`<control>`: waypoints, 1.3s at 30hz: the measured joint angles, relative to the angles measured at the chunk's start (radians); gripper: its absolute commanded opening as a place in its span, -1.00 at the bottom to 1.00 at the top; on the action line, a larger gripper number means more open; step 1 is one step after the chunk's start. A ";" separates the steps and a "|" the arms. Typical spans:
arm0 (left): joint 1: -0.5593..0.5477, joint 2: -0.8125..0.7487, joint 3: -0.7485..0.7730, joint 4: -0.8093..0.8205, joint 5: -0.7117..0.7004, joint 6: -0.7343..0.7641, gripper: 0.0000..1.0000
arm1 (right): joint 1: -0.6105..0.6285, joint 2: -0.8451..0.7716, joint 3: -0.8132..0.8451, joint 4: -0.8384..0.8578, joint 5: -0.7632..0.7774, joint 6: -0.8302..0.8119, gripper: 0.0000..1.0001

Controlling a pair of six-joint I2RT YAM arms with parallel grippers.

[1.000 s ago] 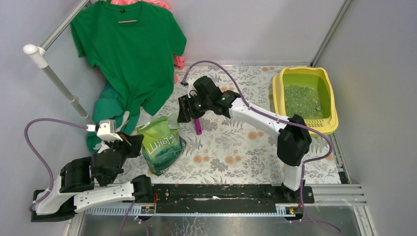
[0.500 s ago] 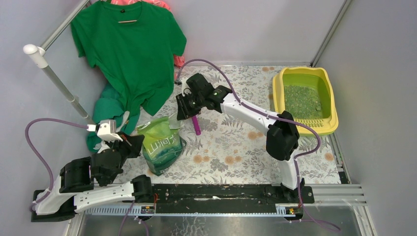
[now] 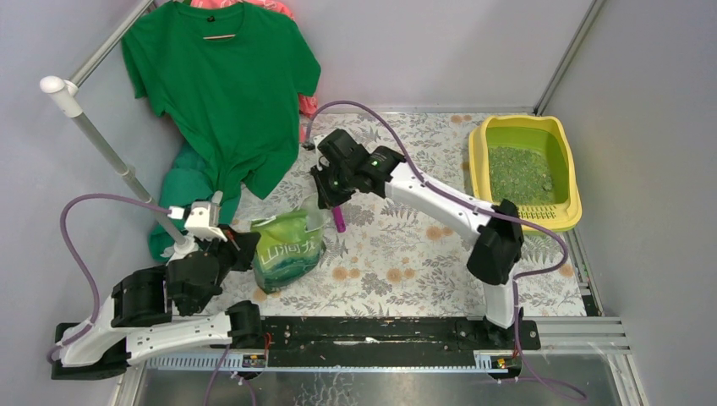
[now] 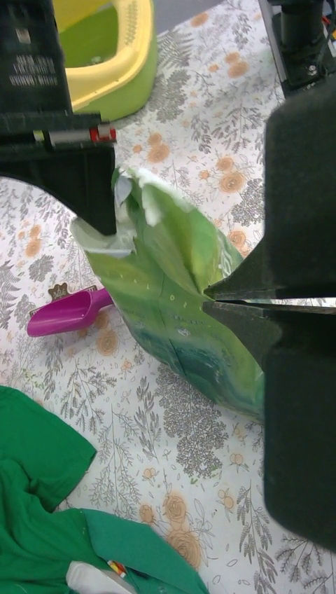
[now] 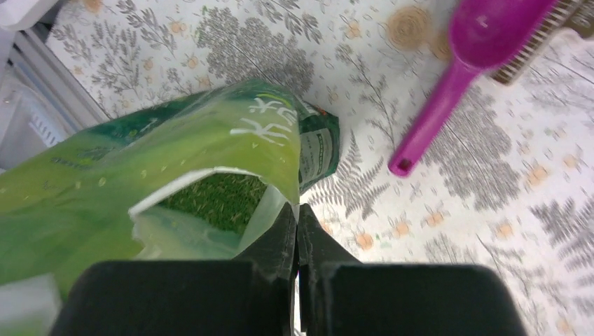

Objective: Fill the litter box with clean litter
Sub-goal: Adjust the cat litter bag at the center of the board.

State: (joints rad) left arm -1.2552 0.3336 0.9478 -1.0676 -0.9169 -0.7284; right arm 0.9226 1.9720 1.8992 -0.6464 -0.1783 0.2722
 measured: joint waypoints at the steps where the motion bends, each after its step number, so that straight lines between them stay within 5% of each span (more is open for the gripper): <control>1: 0.000 0.013 0.000 0.008 0.006 0.010 -1.00 | 0.010 -0.022 0.003 -0.032 0.033 0.005 -1.00; 9: 0.000 0.035 -0.018 0.108 0.043 0.082 -1.00 | 0.033 -0.214 -0.009 -0.233 0.242 0.058 -1.00; 17: -0.002 -0.021 -0.088 0.254 0.059 0.114 -1.00 | 0.041 -0.497 -0.269 -0.248 0.275 0.136 -1.00; 19: -0.001 -0.018 -0.082 0.294 0.028 0.114 -1.00 | 0.037 -0.539 -0.373 -0.255 0.284 0.151 -0.44; 20: -0.001 -0.016 -0.082 0.299 0.024 0.114 -1.00 | 0.035 -0.552 -0.418 -0.257 0.286 0.159 -0.34; 25: -0.001 0.053 -0.080 0.335 0.008 0.114 -1.00 | 0.032 -0.677 -0.591 -0.214 0.292 0.167 -0.34; 26: -0.001 0.062 -0.080 0.336 0.010 0.114 -1.00 | 0.032 -0.721 -0.614 -0.199 0.294 0.166 -0.22; 28: -0.001 0.072 -0.081 0.340 0.020 0.114 -0.83 | 0.032 -0.815 -0.647 -0.182 0.303 0.165 0.04; 37: -0.001 0.168 -0.080 0.380 0.166 0.111 0.00 | 0.032 -1.007 -0.704 -0.146 0.352 0.143 0.20; 39: -0.001 0.212 -0.082 0.383 0.216 0.110 0.08 | 0.032 -1.041 -0.768 -0.119 0.349 0.128 0.39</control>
State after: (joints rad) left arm -1.2560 0.5457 0.8661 -0.6842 -0.7010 -0.6186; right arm 0.9543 0.9310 1.1316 -0.7658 0.1707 0.4000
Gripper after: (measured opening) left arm 0.483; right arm 0.593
